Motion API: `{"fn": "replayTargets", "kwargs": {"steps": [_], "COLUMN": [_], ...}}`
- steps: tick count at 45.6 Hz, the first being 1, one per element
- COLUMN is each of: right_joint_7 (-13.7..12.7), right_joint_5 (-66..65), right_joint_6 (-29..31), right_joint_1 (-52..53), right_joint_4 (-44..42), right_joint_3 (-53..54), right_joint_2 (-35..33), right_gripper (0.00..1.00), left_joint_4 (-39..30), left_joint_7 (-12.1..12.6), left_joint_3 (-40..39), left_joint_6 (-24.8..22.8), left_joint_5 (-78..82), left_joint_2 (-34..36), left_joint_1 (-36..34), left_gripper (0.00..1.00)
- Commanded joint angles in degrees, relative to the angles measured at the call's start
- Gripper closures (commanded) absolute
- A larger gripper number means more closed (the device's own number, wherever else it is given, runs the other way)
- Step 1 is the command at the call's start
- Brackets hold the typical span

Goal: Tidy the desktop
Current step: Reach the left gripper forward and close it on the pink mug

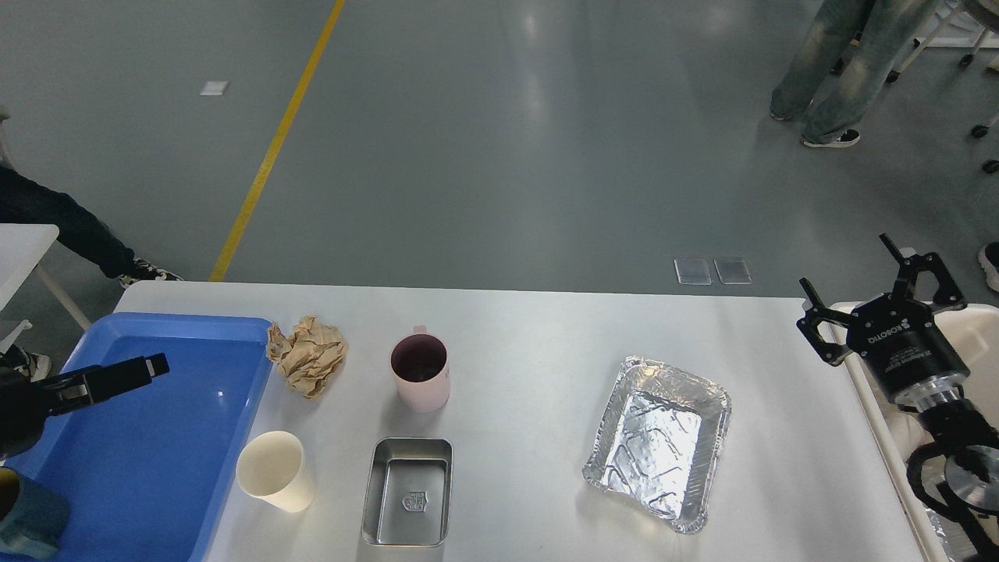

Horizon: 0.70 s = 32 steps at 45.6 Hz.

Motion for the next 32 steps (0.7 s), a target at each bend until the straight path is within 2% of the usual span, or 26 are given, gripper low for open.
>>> {"fn": "replayTargets", "kwargs": {"steps": [1, 17, 26, 32], "right_joint_7": [0.0, 0.0, 0.0, 0.0], "right_joint_5": [0.0, 0.0, 0.0, 0.0], "right_joint_6": [-0.08, -0.25, -0.52, -0.52], "right_joint_1": [0.01, 0.01, 0.01, 0.01], "right_joint_4": [0.08, 0.17, 0.26, 0.52], "right_joint_3": [0.07, -0.02, -0.02, -0.02], "right_joint_2": [-0.01, -0.09, -0.09, -0.09], "right_gripper": [0.0, 0.0, 0.0, 0.0], "left_joint_4": [0.03, 0.03, 0.03, 0.03], "left_joint_7": [0.03, 0.03, 0.03, 0.03], "left_joint_3": [-1.43, -1.78, -1.69, -0.64], "left_joint_6": [-1.26, -0.12, 3.57, 3.57], "left_joint_5": [-0.04, 0.05, 0.32, 0.32], "left_joint_2": [0.84, -2.67, -4.16, -5.75], "left_joint_1": [0.18, 0.18, 0.27, 0.53], "left_gripper": [0.03, 0.03, 0.03, 0.03]}}
